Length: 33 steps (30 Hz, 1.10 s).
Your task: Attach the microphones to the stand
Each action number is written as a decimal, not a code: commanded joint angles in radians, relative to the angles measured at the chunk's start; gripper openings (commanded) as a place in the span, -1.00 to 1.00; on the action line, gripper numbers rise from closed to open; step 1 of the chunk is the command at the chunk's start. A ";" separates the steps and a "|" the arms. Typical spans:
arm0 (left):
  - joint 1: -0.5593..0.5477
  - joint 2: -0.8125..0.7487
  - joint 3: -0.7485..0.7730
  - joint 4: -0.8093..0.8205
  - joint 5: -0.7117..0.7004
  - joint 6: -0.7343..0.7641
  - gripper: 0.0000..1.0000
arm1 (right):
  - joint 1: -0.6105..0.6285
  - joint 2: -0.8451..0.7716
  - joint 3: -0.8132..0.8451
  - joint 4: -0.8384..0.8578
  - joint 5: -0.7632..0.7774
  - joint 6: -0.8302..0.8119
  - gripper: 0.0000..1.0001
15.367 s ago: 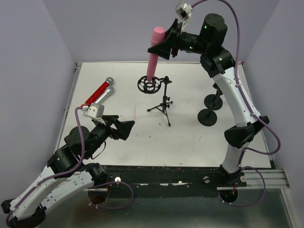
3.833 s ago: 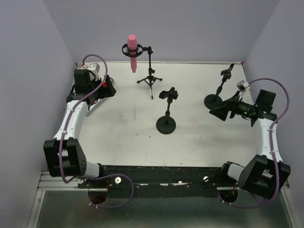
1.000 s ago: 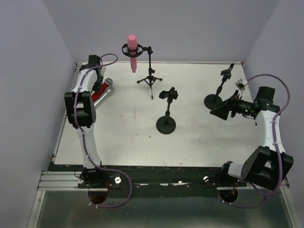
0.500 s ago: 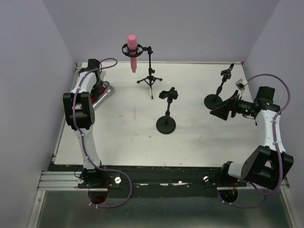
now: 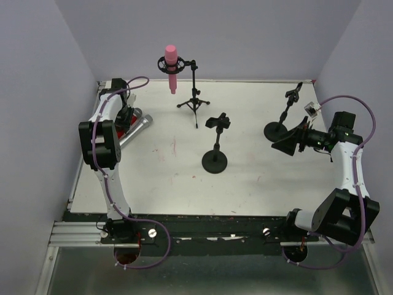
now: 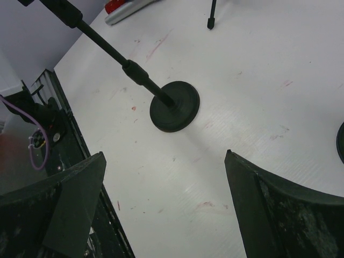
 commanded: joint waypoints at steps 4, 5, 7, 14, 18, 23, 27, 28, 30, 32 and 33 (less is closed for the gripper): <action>0.005 -0.050 -0.088 -0.064 0.093 -0.064 -0.11 | -0.001 -0.005 0.027 -0.022 -0.035 -0.015 1.00; 0.003 -0.058 -0.103 -0.062 0.093 -0.074 -0.11 | -0.001 -0.005 0.026 -0.022 -0.035 -0.016 1.00; 0.000 -0.082 -0.137 -0.039 0.096 -0.080 -0.10 | -0.001 -0.006 0.024 -0.022 -0.036 -0.015 1.00; -0.003 -0.209 -0.197 0.033 0.161 -0.095 -0.03 | -0.001 -0.011 0.021 -0.022 -0.036 -0.019 1.00; -0.002 -0.303 -0.241 0.092 0.209 -0.112 0.11 | -0.002 -0.014 0.020 -0.021 -0.036 -0.021 1.00; -0.002 -0.366 -0.261 0.134 0.280 -0.120 0.22 | -0.001 -0.018 0.017 -0.018 -0.038 -0.019 1.00; -0.018 -0.409 -0.310 0.106 0.466 -0.152 0.25 | -0.001 -0.018 0.015 -0.015 -0.036 -0.018 1.00; -0.037 -0.443 -0.359 0.119 0.491 -0.161 0.33 | -0.001 -0.020 0.015 -0.013 -0.036 -0.018 1.00; -0.093 -0.512 -0.452 0.142 0.502 -0.160 0.39 | -0.001 -0.020 0.015 -0.013 -0.039 -0.016 1.00; -0.165 -0.573 -0.526 0.149 0.466 -0.160 0.43 | -0.001 -0.021 0.014 -0.012 -0.042 -0.015 1.00; -0.198 -0.598 -0.554 0.142 0.446 -0.155 0.43 | -0.001 -0.021 0.012 -0.012 -0.045 -0.013 1.00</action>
